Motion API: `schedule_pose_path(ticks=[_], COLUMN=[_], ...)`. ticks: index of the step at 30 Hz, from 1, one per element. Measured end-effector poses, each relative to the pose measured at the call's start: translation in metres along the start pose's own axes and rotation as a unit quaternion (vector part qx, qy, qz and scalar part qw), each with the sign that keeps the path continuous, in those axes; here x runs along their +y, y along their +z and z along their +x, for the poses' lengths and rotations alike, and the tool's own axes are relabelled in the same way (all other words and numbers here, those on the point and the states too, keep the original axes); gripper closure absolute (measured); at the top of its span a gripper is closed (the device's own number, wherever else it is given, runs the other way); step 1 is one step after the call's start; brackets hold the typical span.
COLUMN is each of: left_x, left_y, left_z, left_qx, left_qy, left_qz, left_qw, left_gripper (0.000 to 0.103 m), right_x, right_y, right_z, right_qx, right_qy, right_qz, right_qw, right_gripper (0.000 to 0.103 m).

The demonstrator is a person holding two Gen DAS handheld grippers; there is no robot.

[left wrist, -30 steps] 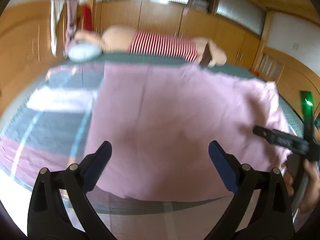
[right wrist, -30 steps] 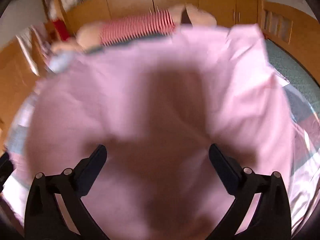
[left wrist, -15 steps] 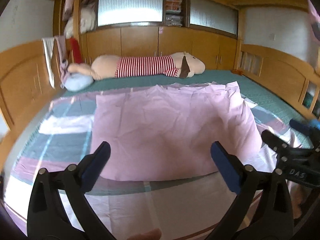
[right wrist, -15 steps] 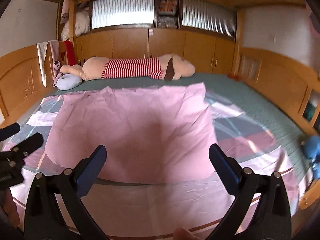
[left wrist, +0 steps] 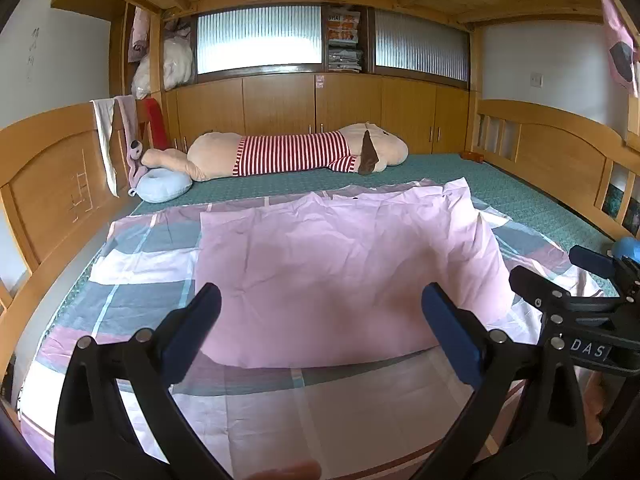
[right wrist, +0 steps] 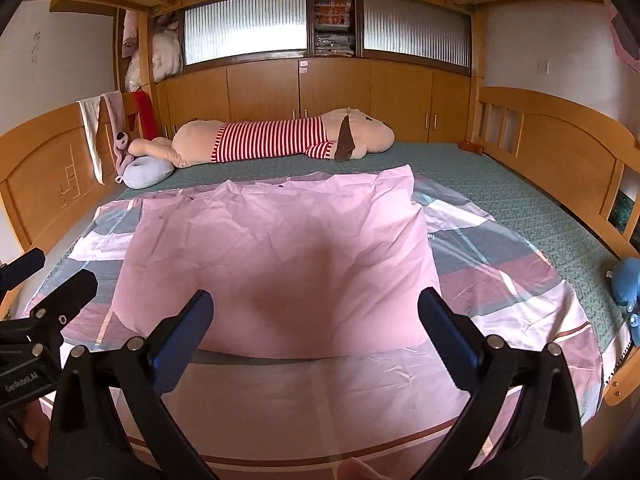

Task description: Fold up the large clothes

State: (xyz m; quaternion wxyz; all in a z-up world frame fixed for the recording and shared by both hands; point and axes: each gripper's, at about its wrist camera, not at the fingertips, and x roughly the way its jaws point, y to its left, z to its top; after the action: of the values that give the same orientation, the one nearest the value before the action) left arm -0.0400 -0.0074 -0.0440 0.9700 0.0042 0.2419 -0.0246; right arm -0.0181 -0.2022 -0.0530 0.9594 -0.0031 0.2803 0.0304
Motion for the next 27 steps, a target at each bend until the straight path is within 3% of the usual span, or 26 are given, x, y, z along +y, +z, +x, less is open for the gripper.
schedule_pose_path(ticks=[27], left_x=[-0.0037], left_y=[-0.0056], left_z=[0.0044], left_qx=[0.012], left_qy=[-0.002], left_qz=[0.008], left_qw=[0.9999], left_gripper=[0.002], right_x=[0.0045], right_y=[-0.0067], right_z=[-0.0026], right_qx=[0.016], right_qy=[0.017], right_qz=[-0.007], right_qw=[1.0], right_gripper=[0.001])
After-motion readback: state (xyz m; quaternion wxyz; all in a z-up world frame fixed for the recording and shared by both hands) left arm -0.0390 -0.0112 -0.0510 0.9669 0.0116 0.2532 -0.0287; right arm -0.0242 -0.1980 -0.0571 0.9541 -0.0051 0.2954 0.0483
